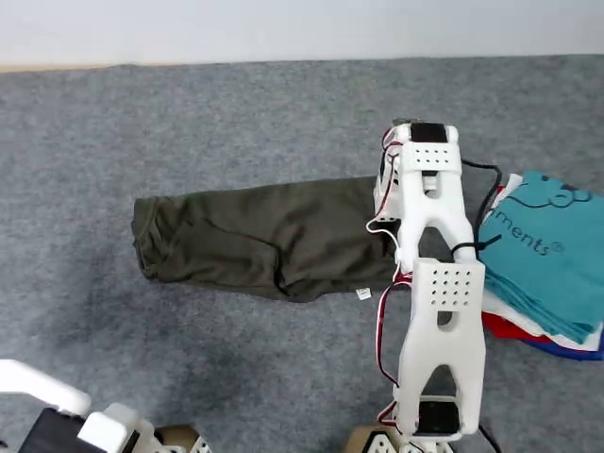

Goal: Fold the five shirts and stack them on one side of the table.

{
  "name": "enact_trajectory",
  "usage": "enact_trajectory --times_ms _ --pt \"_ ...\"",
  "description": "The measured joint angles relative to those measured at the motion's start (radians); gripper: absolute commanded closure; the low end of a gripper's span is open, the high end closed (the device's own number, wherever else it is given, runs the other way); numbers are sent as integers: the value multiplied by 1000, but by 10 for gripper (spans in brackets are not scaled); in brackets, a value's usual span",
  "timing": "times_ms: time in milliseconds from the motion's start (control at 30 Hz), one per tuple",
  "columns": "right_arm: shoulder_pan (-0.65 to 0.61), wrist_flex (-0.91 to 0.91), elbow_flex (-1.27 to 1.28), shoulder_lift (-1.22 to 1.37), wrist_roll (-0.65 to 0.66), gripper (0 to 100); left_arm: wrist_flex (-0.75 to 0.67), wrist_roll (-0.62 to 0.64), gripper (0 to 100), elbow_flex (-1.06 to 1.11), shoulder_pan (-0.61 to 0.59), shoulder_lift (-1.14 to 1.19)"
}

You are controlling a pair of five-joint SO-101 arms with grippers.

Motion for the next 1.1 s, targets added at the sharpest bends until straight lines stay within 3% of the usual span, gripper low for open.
enact_trajectory --times_ms 200,600,1100 --pt "-112 14 0 -107 66 988 0 0 974 0 0 0" --pt "-500 -3 0 -285 80 988 0 0 974 0 0 0" --pt "-736 -382 2 -210 160 989 -2 0 975 32 -32 0"
